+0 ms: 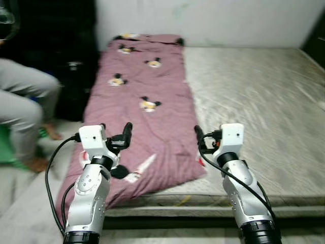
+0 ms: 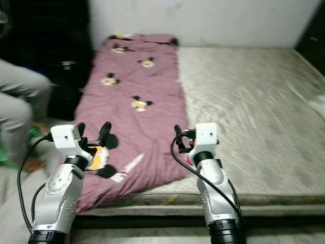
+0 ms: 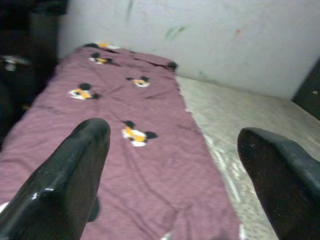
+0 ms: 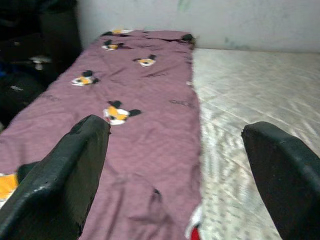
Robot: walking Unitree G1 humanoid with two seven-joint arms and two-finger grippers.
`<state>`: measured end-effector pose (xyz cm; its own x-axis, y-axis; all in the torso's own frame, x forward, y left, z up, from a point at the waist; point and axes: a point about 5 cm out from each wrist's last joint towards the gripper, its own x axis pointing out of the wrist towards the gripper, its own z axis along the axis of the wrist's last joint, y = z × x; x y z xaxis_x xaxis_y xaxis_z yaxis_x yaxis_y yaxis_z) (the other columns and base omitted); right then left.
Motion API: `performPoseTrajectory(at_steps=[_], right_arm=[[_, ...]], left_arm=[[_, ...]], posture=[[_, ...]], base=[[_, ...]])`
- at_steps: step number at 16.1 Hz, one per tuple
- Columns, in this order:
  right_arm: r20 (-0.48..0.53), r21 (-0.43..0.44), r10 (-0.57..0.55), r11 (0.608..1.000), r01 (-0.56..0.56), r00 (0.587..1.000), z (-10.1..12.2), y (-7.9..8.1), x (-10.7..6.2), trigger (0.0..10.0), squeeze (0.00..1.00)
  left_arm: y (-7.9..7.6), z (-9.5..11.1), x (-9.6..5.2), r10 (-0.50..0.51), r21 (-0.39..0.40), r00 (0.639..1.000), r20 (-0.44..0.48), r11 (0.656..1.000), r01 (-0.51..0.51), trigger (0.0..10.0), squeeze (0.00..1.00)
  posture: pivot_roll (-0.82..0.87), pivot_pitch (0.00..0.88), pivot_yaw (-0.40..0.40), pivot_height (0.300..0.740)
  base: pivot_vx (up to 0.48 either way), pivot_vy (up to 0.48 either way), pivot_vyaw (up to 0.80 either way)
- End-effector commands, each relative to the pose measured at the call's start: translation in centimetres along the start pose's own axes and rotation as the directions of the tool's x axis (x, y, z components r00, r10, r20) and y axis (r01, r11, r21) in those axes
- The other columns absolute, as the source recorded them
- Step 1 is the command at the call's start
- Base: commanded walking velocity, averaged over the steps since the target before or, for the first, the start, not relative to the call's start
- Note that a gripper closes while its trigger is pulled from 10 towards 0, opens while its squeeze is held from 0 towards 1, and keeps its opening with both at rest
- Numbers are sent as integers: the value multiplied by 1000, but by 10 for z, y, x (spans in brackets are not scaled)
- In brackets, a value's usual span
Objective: Clean up the room
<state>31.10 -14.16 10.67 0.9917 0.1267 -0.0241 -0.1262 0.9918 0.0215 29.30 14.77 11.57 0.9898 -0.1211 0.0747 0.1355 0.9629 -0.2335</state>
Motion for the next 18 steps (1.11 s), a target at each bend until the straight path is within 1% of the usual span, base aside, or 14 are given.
performPoseTrajectory(at_steps=[1, 8, 11, 15, 16, 17, 18], right_arm=[[-1, 6, 2, 1000, -2, 1000, 1, 1, 1, 10000, 0], [-5, -4, 1, 1000, -1, 1000, 1, 0, 1, 10000, 0], [-6, -8, 0, 1000, 0, 1000, 0, -1, 2, 10000, 0], [-11, -15, -3, 1000, 3, 1000, 0, -3, 2, 10000, 0], [-15, -16, -5, 1000, 5, 1000, -1, -3, 3, 10000, 0], [-27, 2, -17, 1000, 17, 1000, -2, -5, 3, 10000, 0], [-25, -4, -18, 1000, 18, 1000, -2, -5, 3, 10000, 0]], left_arm=[[0, 3, 0, -9, 0, 1000, 8, 1000, 9, 10000, 0], [-1, 2, -2, -17, -7, 1000, 5, 1000, 17, 10000, 0], [0, 0, -1, 25, -3, 1000, -7, 1000, -25, 10000, 0], [0, -1, -1, 17, -20, 1000, -15, 1000, -18, 10000, 0], [0, -1, -1, 17, -20, 1000, -16, 1000, -17, 10000, 0], [0, -2, -1, 18, -18, 1000, -17, 1000, -18, 10000, 0], [0, -2, -1, 20, -18, 1000, -18, 1000, -20, 10000, 0]], posture=[[-11, 41, 4, 740], [-11, 42, 0, 740], [-8, 40, -1, 740], [-8, 38, -1, 740], [-8, 38, -1, 740], [-9, 40, -2, 740], [-9, 40, -2, 740]], base=[[277, 0, 0], [317, 0, 0], [0, 0, 0], [0, 0, 0], [0, 0, -525], [0, 0, -800], [0, 0, -800]])
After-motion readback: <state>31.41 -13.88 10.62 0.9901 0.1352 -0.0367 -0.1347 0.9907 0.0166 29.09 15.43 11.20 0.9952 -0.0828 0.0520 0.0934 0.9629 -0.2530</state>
